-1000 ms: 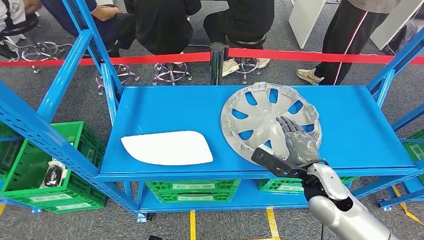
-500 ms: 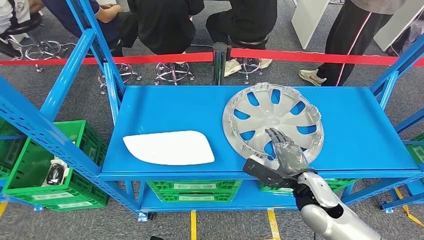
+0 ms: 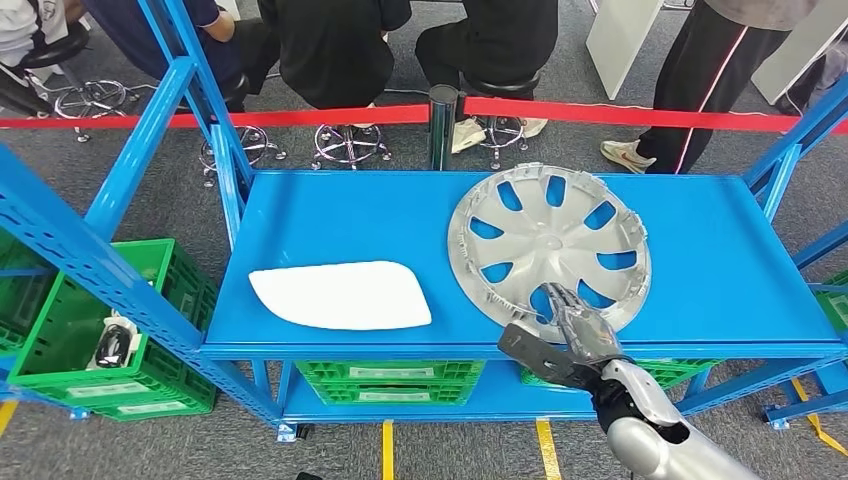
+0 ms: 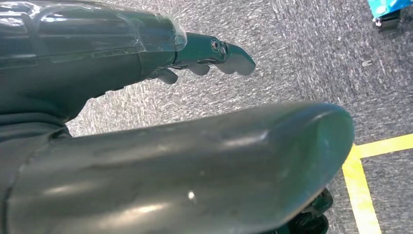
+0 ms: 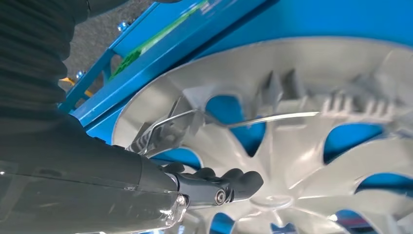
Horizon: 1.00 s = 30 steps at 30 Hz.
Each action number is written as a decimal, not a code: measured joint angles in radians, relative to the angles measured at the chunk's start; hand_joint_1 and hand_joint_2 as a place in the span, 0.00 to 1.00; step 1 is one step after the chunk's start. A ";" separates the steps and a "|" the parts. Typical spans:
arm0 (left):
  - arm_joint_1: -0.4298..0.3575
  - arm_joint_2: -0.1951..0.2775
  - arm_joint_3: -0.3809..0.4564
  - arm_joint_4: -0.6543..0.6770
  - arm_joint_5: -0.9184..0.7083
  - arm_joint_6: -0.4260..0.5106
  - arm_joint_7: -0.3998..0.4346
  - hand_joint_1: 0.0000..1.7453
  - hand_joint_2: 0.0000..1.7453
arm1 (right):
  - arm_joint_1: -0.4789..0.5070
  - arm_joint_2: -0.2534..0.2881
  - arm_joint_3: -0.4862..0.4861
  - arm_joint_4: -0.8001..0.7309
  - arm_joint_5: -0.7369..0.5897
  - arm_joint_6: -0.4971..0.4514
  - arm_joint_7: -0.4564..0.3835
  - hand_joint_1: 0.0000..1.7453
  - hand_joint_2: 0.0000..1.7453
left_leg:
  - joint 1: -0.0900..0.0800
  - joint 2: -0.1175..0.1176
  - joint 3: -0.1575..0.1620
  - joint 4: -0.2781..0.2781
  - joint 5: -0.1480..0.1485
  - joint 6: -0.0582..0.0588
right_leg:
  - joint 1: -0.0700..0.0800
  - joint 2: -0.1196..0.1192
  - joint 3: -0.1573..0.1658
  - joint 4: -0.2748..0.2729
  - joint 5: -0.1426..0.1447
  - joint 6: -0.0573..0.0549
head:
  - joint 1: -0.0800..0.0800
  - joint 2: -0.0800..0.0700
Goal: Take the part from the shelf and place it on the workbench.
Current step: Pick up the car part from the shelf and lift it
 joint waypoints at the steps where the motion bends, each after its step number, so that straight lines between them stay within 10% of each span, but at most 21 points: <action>1: 0.000 0.002 0.000 0.000 0.003 0.000 -0.003 0.00 0.00 | 0.000 -0.003 0.000 0.009 -0.002 -0.005 -0.003 0.00 1.00 | 0.000 0.000 0.000 0.000 0.000 0.000 | 0.000 0.000 0.000 0.000 0.000 0.000 | 0.000 0.000; 15: 0.000 0.011 0.000 0.000 0.042 -0.002 -0.040 0.00 0.00 | 0.018 -0.050 -0.001 0.054 -0.010 -0.047 0.001 0.00 1.00 | 0.001 -0.006 0.002 0.000 0.001 -0.001 | 0.000 -0.003 0.003 -0.002 0.000 0.000 | 0.000 0.000; 19: 0.000 0.014 0.000 0.000 0.047 -0.002 -0.040 0.00 0.00 | 0.029 -0.059 -0.003 0.056 -0.027 -0.065 0.000 0.98 1.00 | 0.001 -0.007 0.003 0.000 0.001 -0.001 | 0.000 -0.004 0.004 -0.002 0.000 0.000 | 0.000 0.000; 30: 0.000 0.016 0.000 0.000 0.057 -0.001 -0.039 0.00 0.00 | 0.040 -0.077 -0.017 0.053 -0.058 -0.100 -0.006 1.00 1.00 | 0.002 -0.007 0.004 0.000 0.001 0.000 | 0.000 -0.004 0.007 -0.004 0.000 0.000 | 0.000 0.000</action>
